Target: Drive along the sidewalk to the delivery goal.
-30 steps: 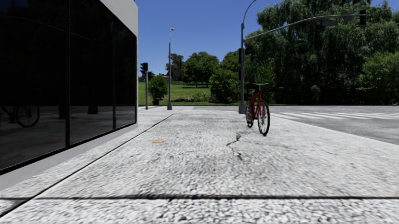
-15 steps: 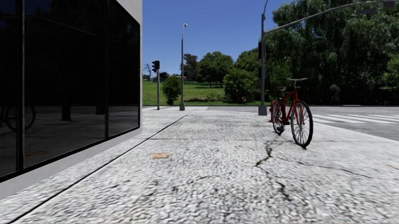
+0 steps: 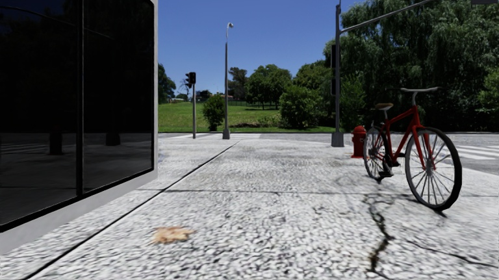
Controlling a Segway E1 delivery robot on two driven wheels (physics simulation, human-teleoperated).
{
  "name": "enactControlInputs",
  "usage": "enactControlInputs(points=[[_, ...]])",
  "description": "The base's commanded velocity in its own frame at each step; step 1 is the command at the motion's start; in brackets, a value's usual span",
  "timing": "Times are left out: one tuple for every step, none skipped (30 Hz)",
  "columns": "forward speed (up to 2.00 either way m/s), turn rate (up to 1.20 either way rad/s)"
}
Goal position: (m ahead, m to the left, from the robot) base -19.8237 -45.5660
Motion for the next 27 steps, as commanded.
enactControlInputs(points=[[2.00,0.00],[2.00,0.00],[2.00,0.00],[2.00,0.00],[2.00,0.00],[2.00,0.00],[2.00,0.00],[2.00,0.00],[2.00,0.00],[2.00,0.00],[2.00,0.00],[2.00,0.00],[2.00,0.00],[2.00,0.00],[2.00,0.00],[2.00,0.00],[2.00,0.00],[2.00,0.00],[2.00,0.00],[2.00,0.00],[2.00,0.00],[2.00,0.00],[2.00,0.00],[2.00,0.00],[2.00,0.00],[2.00,0.00],[2.00,0.00]])
